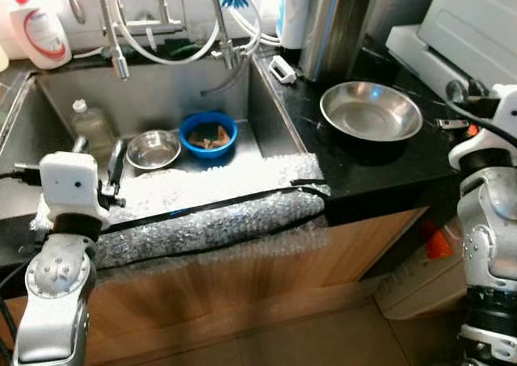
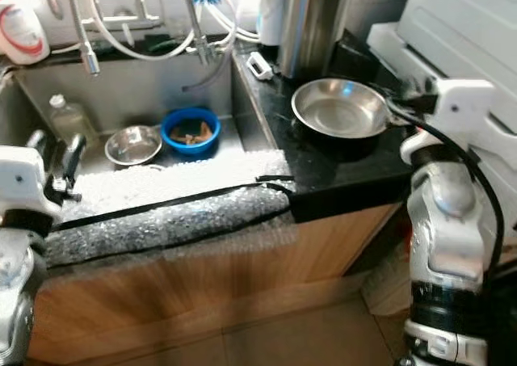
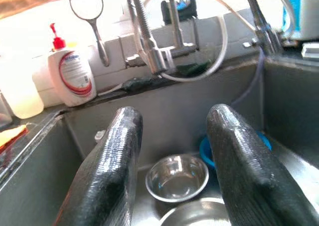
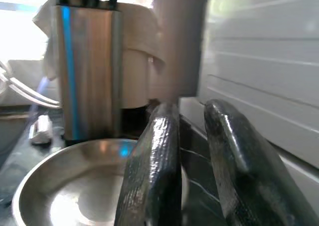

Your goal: Kitchen organization

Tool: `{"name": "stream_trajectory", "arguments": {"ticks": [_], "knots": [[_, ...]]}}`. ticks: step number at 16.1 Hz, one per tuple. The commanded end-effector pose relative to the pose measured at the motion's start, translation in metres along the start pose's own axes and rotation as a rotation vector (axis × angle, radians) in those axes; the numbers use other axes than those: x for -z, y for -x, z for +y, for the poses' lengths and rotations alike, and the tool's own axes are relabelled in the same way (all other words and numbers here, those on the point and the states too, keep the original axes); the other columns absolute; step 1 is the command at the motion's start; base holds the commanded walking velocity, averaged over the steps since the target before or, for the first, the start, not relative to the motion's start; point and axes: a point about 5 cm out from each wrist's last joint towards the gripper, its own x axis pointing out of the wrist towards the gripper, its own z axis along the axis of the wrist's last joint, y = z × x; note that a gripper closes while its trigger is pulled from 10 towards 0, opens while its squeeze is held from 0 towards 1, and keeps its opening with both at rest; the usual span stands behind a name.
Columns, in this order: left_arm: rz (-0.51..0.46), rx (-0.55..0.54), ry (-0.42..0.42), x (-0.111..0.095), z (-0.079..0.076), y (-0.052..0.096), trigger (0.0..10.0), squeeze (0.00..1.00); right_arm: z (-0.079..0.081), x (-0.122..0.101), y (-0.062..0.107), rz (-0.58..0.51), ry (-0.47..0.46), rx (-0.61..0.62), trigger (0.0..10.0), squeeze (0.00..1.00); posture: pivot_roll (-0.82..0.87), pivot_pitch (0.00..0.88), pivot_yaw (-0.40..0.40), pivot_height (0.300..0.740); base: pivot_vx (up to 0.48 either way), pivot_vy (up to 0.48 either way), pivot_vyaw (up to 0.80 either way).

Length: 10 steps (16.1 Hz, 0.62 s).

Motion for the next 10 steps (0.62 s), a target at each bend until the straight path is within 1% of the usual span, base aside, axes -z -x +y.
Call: {"name": "stream_trajectory", "arguments": {"ticks": [1, 3, 5, 7, 8, 9, 10], "knots": [[0.014, 0.024, -0.044, 0.005, -0.001, 0.006, 10.0, 0.0, -0.007, -0.002, 0.008, -0.018, -0.013, 0.042, 10.0, 0.0, 0.01, 0.086, -0.039, 0.74, 0.0, 0.0, 0.0], [0.027, 0.015, -0.044, 0.008, 0.002, 0.01, 10.0, 0.0, -0.015, 0.004, 0.02, -0.024, -0.008, 0.085, 10.0, 0.0, 0.02, 0.078, -0.042, 0.74, 0.0, 0.0, 0.0], [0.035, 0.011, -0.028, 0.01, 0.002, 0.011, 10.0, 0.0, -0.017, 0.009, 0.025, -0.006, 0.001, 0.099, 10.0, 0.0, 0.02, 0.07, -0.041, 0.74, 0.0, 0.0, 0.0], [0.031, 0.011, -0.028, 0.012, 0.0, 0.012, 10.0, 0.0, -0.022, 0.013, 0.027, 0.013, 0.005, 0.124, 10.0, 0.0, 0.02, 0.064, -0.044, 0.74, 0.0, 0.0, 0.0], [0.024, 0.009, -0.022, 0.01, 0.0, 0.011, 10.0, 0.0, -0.026, 0.012, 0.026, 0.018, -0.026, 0.155, 10.0, 0.0, 0.02, 0.061, -0.042, 0.74, 0.0, 0.0, 0.0], [0.022, 0.009, -0.022, 0.009, 0.0, 0.011, 10.0, 0.0, -0.027, 0.012, 0.025, 0.023, -0.039, 0.162, 10.0, 0.0, 0.02, 0.061, -0.043, 0.74, 0.0, 0.0, 0.0], [0.016, 0.013, -0.021, 0.008, -0.001, 0.009, 10.0, 0.0, -0.032, 0.011, 0.02, 0.048, -0.074, 0.197, 10.0, 0.0, 0.02, 0.056, -0.043, 0.74, 0.0, 0.0, 0.0]]}}
